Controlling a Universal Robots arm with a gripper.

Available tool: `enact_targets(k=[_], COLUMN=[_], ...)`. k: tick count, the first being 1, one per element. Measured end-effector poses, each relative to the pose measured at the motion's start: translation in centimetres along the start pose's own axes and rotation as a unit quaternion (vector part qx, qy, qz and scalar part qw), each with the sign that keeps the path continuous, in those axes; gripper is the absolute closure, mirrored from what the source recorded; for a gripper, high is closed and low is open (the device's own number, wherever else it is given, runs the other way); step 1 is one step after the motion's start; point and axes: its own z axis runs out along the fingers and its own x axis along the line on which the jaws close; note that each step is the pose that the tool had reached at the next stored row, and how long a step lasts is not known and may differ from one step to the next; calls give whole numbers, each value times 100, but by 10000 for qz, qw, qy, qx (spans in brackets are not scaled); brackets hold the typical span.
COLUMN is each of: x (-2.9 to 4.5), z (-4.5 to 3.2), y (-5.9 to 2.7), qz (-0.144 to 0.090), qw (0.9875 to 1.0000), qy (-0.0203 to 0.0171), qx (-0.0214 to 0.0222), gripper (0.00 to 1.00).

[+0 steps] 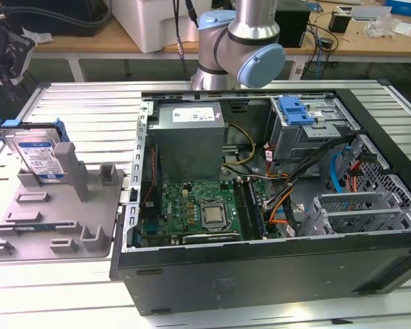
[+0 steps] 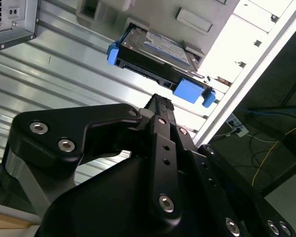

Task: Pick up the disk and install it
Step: 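Pick up the disk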

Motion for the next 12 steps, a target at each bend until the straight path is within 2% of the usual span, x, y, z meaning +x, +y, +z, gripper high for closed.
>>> enact_targets(k=[1, 4, 5, 12], x=[-26, -43, -42, -43], z=[2, 13, 13, 14], y=[3, 4, 4, 3], qz=[1, 4, 4, -48], qw=[10000, 9998, 9997, 9997], qy=[39, 205, 229, 244], qx=[4, 21, 23, 30], gripper=[89, 89, 89, 89])
